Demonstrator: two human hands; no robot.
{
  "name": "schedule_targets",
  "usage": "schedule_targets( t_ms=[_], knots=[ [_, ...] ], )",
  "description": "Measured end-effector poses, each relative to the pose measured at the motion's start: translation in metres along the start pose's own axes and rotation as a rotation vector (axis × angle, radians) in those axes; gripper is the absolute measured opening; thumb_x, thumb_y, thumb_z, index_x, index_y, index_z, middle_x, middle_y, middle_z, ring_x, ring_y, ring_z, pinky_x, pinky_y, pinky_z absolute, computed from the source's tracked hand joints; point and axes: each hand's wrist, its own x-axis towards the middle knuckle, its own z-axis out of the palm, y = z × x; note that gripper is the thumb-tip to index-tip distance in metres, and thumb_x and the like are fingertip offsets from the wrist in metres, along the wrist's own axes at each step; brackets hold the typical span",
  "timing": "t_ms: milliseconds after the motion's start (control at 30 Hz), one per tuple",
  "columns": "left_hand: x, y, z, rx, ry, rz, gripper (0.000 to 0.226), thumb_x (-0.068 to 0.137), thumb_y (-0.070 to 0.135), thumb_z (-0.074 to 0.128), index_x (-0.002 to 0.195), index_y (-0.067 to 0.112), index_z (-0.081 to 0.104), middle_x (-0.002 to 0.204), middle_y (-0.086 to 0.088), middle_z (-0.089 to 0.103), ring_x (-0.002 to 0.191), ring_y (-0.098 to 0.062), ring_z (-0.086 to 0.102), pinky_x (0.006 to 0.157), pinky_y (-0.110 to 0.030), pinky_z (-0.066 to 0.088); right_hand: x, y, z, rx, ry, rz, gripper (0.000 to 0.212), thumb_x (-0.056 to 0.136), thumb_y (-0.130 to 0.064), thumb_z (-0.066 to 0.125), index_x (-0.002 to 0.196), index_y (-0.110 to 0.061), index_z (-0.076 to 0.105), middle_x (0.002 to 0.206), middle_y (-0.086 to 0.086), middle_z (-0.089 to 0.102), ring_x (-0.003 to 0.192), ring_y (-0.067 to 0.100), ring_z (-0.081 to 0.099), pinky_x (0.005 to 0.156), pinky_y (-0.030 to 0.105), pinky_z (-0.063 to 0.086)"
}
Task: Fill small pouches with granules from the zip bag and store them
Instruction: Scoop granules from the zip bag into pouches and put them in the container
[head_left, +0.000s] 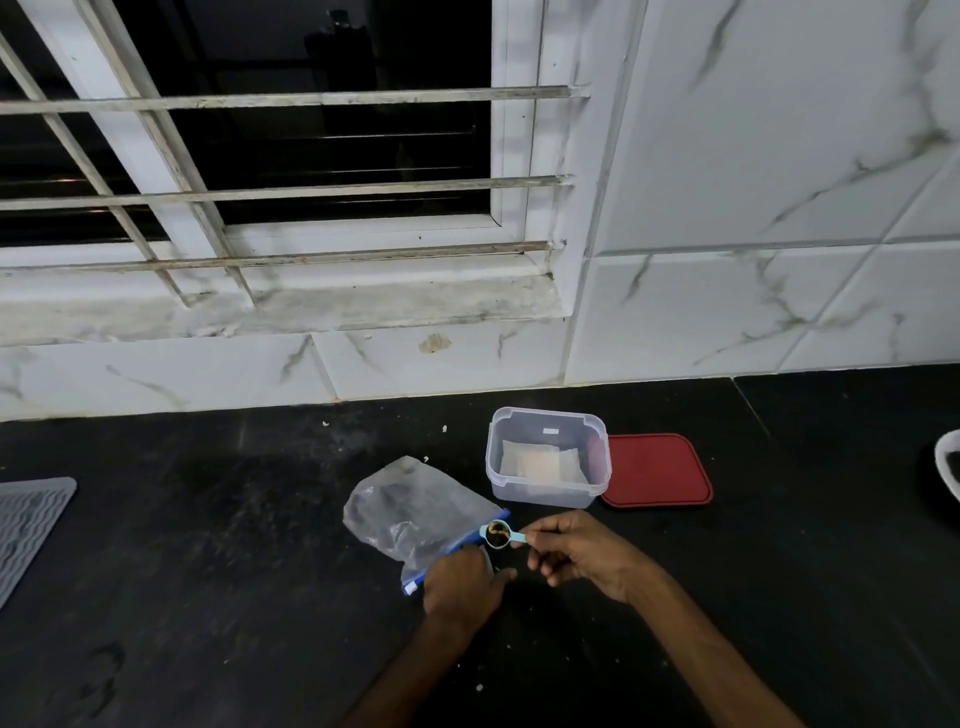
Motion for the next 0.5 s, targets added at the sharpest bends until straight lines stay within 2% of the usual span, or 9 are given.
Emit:
schedule_targets(
  t_ms=[233, 367, 500],
  knots=[
    [0.007, 0.001, -0.005, 0.046, -0.012, 0.009, 0.027, 0.097, 0.036, 0.047, 0.096, 0.018, 0.066, 0.097, -0.002, 0.067, 0.089, -0.012, 0.063, 0.077, -0.026, 0.047, -0.006, 0.005, -0.002, 0.006, 0.007, 0.011, 0.017, 0.094, -0.013, 0.058, 0.106, -0.007, 0.069, 0.076, 0.009, 0.068, 0.061, 0.011, 0.059, 0.057, 0.023, 0.051],
    [-0.001, -0.012, -0.011, -0.143, -0.016, 0.01, 0.028, 0.099, 0.036, 0.047, 0.094, 0.019, 0.067, 0.09, 0.001, 0.068, 0.082, -0.008, 0.064, 0.078, -0.024, 0.052, -0.01, 0.007, -0.001, 0.03, -0.003, -0.004, 0.019, 0.094, -0.012, 0.058, 0.108, -0.005, 0.068, 0.075, 0.009, 0.067, 0.061, 0.012, 0.058, 0.056, 0.023, 0.051],
    [-0.015, -0.024, -0.024, -0.371, -0.034, 0.039, 0.021, 0.099, 0.033, 0.05, 0.086, 0.026, 0.064, 0.083, 0.006, 0.066, 0.074, -0.002, 0.063, 0.064, -0.014, 0.045, -0.012, 0.009, 0.005, 0.034, -0.036, 0.004, 0.019, 0.094, -0.013, 0.057, 0.108, -0.006, 0.068, 0.078, 0.009, 0.068, 0.064, 0.013, 0.06, 0.058, 0.023, 0.052]
  ],
)
